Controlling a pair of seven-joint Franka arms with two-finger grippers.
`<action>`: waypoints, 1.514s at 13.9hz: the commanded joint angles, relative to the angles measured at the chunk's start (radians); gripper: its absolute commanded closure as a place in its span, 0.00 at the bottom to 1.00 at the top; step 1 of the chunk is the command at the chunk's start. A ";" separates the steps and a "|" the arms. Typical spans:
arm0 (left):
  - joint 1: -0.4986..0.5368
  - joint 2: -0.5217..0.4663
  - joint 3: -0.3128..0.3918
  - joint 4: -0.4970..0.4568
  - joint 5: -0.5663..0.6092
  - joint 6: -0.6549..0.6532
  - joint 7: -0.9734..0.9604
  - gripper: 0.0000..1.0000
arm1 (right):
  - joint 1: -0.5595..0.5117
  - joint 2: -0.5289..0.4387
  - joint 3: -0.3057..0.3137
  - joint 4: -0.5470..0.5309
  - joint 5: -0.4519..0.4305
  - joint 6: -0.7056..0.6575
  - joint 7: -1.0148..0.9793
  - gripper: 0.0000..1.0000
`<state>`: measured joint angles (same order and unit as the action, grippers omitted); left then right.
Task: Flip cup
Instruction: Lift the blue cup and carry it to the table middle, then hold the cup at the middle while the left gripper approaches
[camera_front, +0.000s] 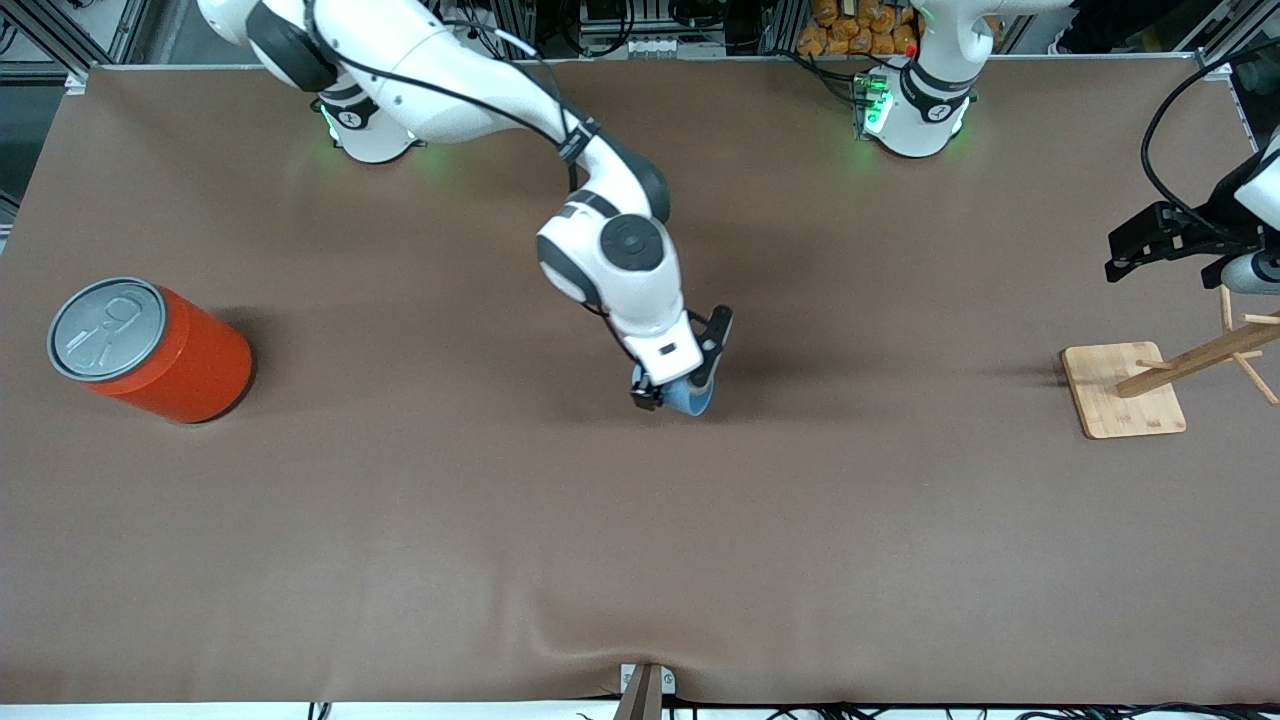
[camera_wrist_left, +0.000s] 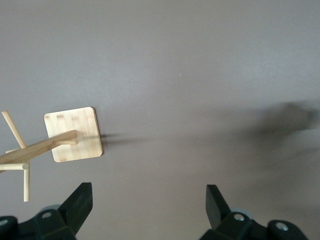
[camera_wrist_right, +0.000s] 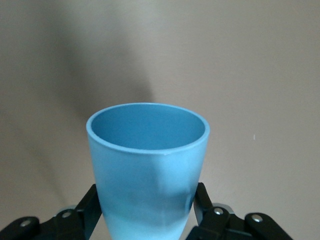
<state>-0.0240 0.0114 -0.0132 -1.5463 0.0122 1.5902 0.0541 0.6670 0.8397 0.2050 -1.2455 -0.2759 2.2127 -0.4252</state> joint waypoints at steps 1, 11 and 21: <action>0.007 0.002 -0.002 0.009 -0.011 0.005 0.018 0.00 | 0.051 0.024 -0.016 0.049 -0.055 -0.063 -0.127 1.00; 0.007 0.002 -0.002 0.009 -0.014 0.005 0.012 0.00 | 0.197 0.090 -0.099 0.048 -0.057 -0.047 0.023 1.00; 0.022 0.001 -0.002 0.017 -0.124 -0.021 0.010 0.00 | 0.233 0.117 -0.113 0.040 -0.101 -0.042 0.148 0.88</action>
<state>-0.0150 0.0114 -0.0116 -1.5462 -0.0760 1.5855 0.0541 0.8854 0.9283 0.0951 -1.2364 -0.3422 2.1733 -0.3003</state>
